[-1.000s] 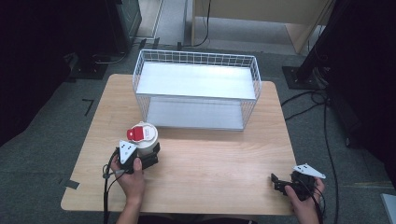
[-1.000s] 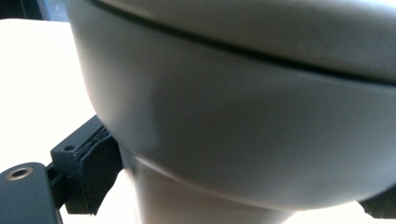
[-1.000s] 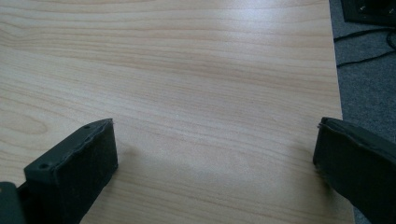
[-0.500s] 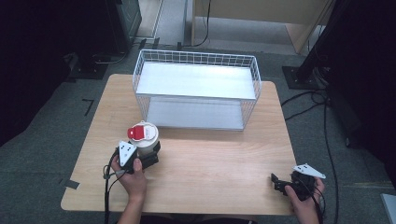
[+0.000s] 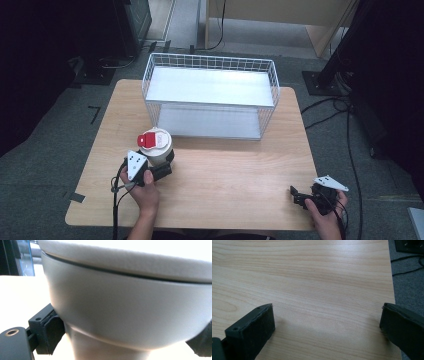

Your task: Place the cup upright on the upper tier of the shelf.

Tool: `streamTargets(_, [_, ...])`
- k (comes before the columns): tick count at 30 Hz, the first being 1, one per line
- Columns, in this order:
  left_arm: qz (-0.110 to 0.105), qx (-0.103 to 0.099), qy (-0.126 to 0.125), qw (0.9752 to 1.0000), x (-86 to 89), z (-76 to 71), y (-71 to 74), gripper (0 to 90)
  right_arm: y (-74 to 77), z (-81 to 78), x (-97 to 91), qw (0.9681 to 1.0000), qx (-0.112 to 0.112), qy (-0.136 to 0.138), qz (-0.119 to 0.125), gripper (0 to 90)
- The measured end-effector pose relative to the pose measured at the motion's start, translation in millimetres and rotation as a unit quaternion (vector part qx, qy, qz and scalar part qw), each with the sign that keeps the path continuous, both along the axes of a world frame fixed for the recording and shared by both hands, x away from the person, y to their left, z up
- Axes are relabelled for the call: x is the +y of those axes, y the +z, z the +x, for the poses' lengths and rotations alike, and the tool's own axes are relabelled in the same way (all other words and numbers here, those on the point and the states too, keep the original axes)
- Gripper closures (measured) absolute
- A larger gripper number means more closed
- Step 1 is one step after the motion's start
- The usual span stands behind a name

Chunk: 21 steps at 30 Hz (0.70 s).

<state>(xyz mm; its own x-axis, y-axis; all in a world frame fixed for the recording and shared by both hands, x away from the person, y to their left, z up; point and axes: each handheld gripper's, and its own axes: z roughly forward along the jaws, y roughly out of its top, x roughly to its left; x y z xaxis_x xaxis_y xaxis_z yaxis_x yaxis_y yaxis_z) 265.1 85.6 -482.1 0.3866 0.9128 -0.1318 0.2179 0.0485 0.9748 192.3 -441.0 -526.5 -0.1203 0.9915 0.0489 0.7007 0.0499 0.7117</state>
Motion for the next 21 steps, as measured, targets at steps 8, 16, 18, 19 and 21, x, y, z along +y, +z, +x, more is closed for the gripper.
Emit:
streamTargets(8, [0.004, -0.02, -0.004, 0.9998, -6.6, 0.7, 16.2, 7.7, 0.0, 0.0, -0.1, 1.0, 0.0, 0.0, 0.001, 0.0])
streamTargets(16, [-0.004, -0.041, -0.014, 0.9991, -14.3, 5.0, 33.5, 7.7, -0.1, 0.0, -0.1, 1.0, -0.001, -0.001, 0.002, 0.0])
streamTargets(18, [-0.002, -0.042, -0.017, 0.999, -16.4, 6.5, 38.9, 7.6, -0.1, 0.0, 0.0, 1.0, -0.001, -0.001, 0.002, 0.0])
streamTargets(19, [-0.002, -0.042, -0.017, 0.999, -16.4, 6.5, 38.9, 7.7, -0.1, 0.1, 0.1, 1.0, -0.001, -0.001, 0.001, 0.0])
streamTargets(21, [-0.006, -0.046, -0.017, 0.9988, -19.6, 8.5, 46.1, 7.6, -0.1, 0.1, 0.2, 1.0, -0.001, -0.001, 0.0, 0.0])
